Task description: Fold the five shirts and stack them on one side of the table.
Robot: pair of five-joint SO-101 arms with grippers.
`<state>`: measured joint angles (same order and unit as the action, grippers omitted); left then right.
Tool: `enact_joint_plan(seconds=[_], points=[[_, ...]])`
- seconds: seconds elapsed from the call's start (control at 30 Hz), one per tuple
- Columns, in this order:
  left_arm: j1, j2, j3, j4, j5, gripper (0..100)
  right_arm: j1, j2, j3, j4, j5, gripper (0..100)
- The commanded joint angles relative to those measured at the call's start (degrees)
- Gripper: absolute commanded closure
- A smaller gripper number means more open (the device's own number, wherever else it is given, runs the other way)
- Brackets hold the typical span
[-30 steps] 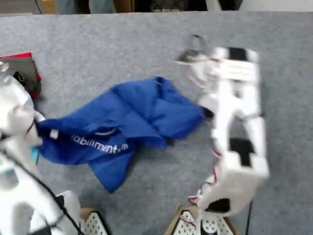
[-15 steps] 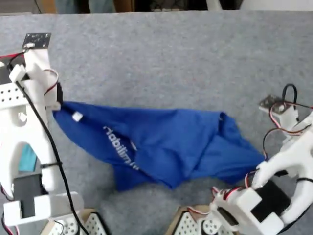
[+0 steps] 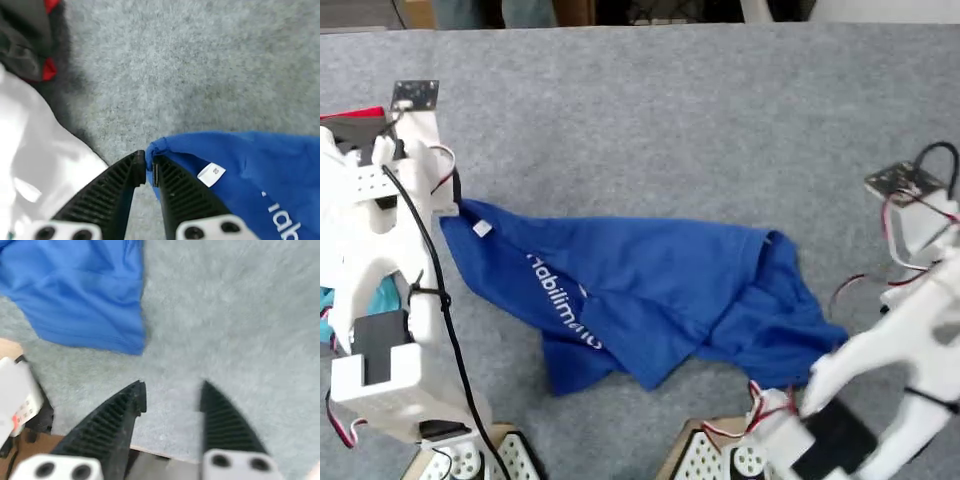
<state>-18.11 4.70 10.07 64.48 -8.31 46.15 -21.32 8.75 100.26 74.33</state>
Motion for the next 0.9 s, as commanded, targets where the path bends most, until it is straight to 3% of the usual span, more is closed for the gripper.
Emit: enact_joint_plan(seconds=[0.0,0.07,0.2,0.3,0.47,0.63,0.87], points=[[-0.04,-0.53,3.03,-4.04,5.10,97,-9.41,-10.42,5.76,0.88,-0.70,96.3],[-0.13,-0.26,5.93,-6.51,6.59,97,-16.35,-16.48,13.76,0.70,-2.73,92.9],[-0.04,-0.26,11.74,-11.87,6.86,97,-38.15,-26.42,32.66,-1.23,-8.53,90.7],[-0.22,-0.62,14.81,-15.38,6.95,97,-54.95,-30.20,43.38,-8.70,-21.63,90.4],[-0.57,-0.62,15.08,-15.56,7.03,97,-73.23,-28.35,51.65,-22.95,-36.84,78.1],[-0.57,-0.62,15.16,-15.65,7.03,97,-77.19,-19.21,52.09,-31.74,-37.36,77.6],[-1.80,-0.62,14.99,-15.74,6.68,97,-72.53,-4.44,46.73,-38.86,-37.19,97.9]])
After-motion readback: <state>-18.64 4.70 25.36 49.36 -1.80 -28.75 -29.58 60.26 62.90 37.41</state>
